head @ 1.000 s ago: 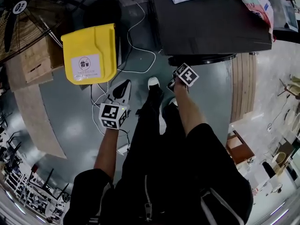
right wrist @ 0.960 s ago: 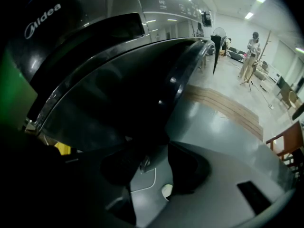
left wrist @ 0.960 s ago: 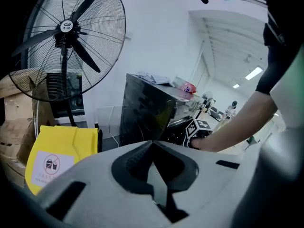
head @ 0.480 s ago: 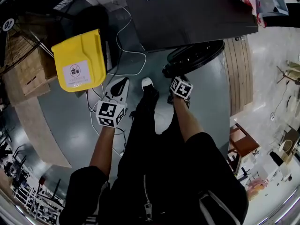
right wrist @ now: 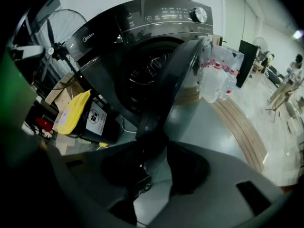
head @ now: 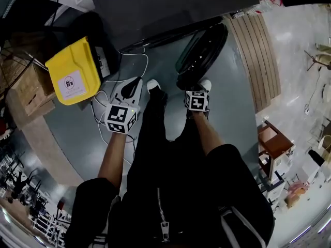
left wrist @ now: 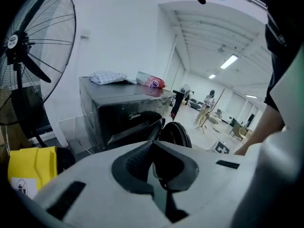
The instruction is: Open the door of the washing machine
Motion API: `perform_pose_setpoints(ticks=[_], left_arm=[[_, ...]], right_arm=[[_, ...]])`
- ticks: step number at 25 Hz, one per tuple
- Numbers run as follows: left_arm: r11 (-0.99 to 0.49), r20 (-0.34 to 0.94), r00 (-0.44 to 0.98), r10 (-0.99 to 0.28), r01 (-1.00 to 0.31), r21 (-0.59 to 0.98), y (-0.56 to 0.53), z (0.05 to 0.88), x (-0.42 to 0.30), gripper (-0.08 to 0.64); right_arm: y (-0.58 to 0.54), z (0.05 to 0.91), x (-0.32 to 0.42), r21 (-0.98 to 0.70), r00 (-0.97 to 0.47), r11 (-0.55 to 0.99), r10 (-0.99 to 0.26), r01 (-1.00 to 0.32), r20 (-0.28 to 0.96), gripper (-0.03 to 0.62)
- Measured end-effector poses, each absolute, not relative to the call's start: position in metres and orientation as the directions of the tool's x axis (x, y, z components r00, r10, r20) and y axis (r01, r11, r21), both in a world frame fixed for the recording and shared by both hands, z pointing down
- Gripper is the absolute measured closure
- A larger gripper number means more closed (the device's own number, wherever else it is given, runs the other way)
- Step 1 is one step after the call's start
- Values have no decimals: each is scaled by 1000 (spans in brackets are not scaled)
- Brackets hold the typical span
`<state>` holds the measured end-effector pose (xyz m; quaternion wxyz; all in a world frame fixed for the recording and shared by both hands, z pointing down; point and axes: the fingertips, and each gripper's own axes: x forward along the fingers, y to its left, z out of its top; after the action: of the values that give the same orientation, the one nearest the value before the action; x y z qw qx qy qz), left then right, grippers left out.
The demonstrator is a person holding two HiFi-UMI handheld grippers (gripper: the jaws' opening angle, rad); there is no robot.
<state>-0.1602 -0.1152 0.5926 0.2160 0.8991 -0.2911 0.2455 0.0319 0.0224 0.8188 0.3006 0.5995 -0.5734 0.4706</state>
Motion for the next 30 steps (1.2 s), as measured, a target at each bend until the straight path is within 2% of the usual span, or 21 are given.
perform_pose_setpoints(ticks=[10, 17, 24, 30], left_arm=[[-831, 599, 754, -270, -497, 251, -61, 611, -18, 557], [-871, 618, 763, -190, -421, 252, -51, 619, 62, 557], [-879, 637, 750, -179, -413, 239, -56, 625, 132, 557], [-854, 644, 726, -240, -473, 215, -62, 619, 170, 557]], right_arm=[[103, 821, 122, -191, -168, -22, -390, -981, 905, 453], [144, 824, 207, -120, -132, 57, -365, -991, 921, 483], [159, 822, 300, -74, -118, 137, -351, -988, 929, 500], [156, 822, 381, -42, -105, 188, -339, -981, 935, 512]])
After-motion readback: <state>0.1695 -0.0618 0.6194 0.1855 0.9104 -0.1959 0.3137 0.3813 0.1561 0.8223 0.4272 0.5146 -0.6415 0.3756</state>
